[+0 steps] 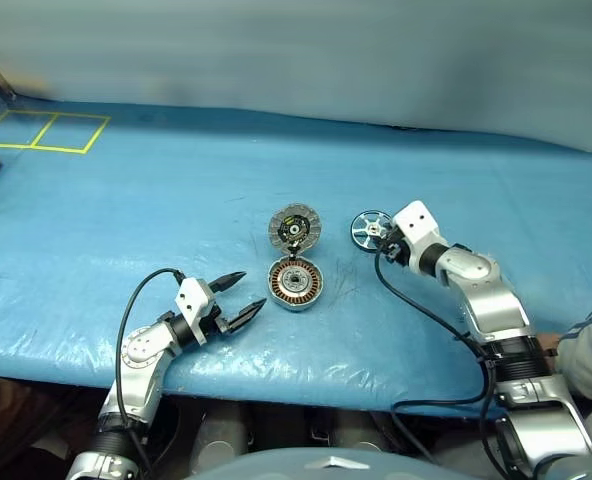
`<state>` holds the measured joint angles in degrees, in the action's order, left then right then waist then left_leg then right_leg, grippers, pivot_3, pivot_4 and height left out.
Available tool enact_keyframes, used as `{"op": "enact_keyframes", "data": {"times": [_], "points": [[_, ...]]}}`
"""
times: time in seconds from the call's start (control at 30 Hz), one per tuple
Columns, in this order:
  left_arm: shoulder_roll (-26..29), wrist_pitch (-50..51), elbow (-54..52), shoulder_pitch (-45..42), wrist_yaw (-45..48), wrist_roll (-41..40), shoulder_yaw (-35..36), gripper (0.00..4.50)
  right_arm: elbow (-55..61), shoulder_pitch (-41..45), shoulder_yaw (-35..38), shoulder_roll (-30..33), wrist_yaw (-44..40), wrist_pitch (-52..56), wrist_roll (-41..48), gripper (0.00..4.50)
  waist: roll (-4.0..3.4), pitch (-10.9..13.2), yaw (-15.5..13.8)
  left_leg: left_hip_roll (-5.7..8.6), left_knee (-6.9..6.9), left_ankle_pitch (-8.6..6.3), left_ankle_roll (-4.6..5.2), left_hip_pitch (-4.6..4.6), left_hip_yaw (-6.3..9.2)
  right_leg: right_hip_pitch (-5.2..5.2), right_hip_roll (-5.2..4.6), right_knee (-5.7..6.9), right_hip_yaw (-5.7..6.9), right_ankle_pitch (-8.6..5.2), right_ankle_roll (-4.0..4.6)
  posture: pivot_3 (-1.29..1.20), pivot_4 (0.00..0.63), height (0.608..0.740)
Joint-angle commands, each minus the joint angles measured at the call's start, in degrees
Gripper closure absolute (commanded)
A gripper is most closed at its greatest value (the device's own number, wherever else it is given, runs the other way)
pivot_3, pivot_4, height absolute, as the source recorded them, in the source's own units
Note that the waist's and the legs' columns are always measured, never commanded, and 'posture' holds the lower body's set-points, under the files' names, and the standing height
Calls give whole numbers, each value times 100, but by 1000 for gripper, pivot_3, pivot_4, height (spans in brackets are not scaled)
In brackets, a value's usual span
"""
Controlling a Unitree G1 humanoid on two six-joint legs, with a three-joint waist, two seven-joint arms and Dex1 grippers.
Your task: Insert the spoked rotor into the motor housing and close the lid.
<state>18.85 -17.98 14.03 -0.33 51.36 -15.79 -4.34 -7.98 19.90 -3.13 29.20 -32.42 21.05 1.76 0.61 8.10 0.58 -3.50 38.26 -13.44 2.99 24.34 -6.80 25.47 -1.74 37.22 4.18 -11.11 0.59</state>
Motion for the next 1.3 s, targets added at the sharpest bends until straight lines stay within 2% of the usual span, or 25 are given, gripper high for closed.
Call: {"op": "enact_keyframes", "data": {"times": [0.03, 0.4, 0.6, 0.77, 1.03, 1.3], "points": [[29, -53, -245, -16, 0, 9, 12, 929, 189, 7, 93, 9, 67, 45, 5, 2674, 0, 0, 5, 0, 0, 0, 0, 0, -1, 0, 0, 0, -1, 0, 0, 0, 150, 740], [32, -18, -260, -25, -4, 20, -7, 929, -486, 251, 112, -106, 155, 36, 26, 2674, 0, 0, 13, -1, 0, 0, 0, -3, -5, 1, 2, 0, -5, -2, 4, 0, 150, 740], [36, -41, -266, -19, -21, 10, 0, 929, -494, 235, 219, -174, 163, 21, 167, 4459, 0, 0, 6, -1, -1, 0, 0, -5, -6, -1, 2, 0, -7, -2, 5, 0, 150, 740], [32, -56, -249, 18, -5, 4, -9, 929, -151, 3, 365, -179, 140, 8, 346, 4459, 0, 0, 2, -1, -2, 0, 0, -4, -5, -1, 2, 0, -7, 1, -1, 0, 150, 740], [1, 15, -211, -12, 169, -176, -8, 929, 1391, -990, 1006, -368, -551, 230, 1773, 4459, 0, 0, 4, -2, -4, 0, 0, -5, -3, 0, 2, -1, -7, 2, -2, 0, 150, 740], [60, 78, -215, -16, 283, -139, -14, 929, 2292, -1538, 611, -178, -1166, 539, 2237, 4459, 0, 0, 6, -1, -3, -1, 0, -6, -4, -1, -1, -3, -9, -11, 19, 0, 150, 740]]}}
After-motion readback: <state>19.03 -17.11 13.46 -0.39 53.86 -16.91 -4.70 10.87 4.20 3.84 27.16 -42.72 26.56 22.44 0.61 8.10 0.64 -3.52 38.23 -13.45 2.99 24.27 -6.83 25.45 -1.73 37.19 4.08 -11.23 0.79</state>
